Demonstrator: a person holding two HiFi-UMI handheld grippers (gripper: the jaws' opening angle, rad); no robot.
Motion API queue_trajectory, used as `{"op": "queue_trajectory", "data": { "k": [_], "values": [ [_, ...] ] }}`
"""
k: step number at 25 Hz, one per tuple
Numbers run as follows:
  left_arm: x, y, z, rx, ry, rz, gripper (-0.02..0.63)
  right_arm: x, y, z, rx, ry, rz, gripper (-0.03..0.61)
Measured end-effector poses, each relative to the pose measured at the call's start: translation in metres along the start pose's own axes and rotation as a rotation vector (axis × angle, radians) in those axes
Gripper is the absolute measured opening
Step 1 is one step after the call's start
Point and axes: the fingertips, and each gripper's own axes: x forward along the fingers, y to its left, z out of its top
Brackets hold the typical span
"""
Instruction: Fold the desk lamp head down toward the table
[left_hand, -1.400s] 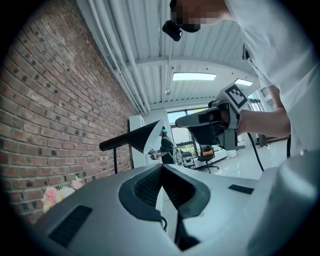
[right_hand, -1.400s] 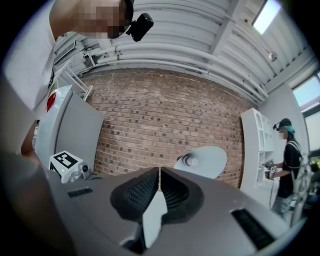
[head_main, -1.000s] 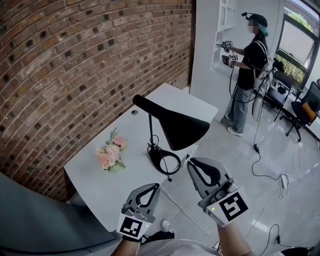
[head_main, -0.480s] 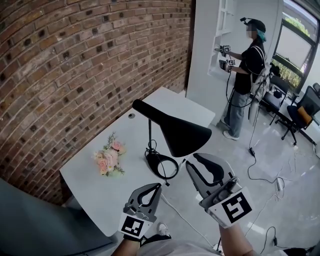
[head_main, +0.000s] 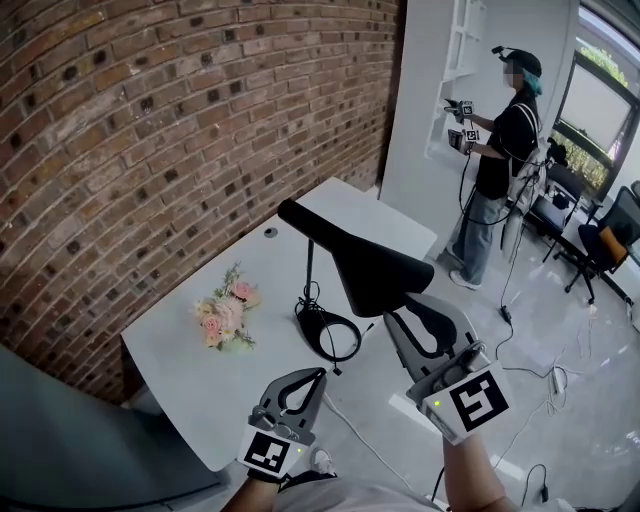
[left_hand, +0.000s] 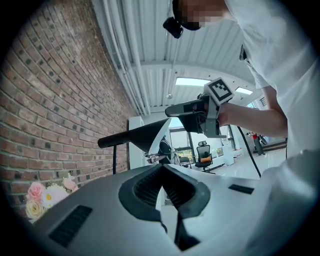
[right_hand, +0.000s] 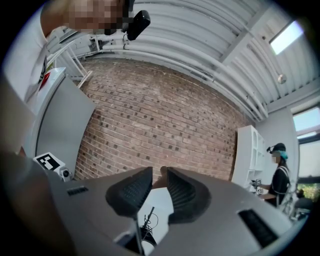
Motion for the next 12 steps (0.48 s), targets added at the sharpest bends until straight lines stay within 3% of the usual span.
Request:
{"op": "queue_trajectory", "data": {
  "k": [12],
  "values": [
    [-0.001, -0.004, -0.001, 0.036, 0.007, -0.005, 0.008, -0.006, -0.002, -0.020, 0.014, 0.013, -0.004, 0.095]
  ]
}}
